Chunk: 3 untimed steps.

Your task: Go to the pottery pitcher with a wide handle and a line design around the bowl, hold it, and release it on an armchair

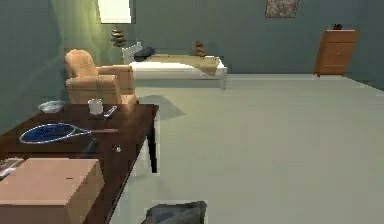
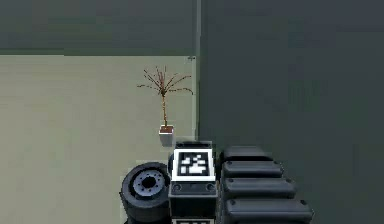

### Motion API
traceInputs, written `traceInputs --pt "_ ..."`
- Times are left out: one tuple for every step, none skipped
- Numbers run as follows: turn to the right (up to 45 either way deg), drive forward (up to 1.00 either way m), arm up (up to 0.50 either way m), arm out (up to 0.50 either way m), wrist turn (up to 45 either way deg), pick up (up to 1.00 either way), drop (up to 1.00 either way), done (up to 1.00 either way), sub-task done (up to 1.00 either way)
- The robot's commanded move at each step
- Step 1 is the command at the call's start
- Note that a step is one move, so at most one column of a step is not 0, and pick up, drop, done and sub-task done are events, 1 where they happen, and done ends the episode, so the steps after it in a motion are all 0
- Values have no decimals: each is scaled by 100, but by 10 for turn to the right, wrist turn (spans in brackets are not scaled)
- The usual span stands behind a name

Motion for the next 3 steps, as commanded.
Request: traceInputs --pt "0 100 0 0 0 0 0 0 0" --pt "-30 0 0 0 0 0 0 0 0" --pt "0 85 0 0 0 0 0 0 0"
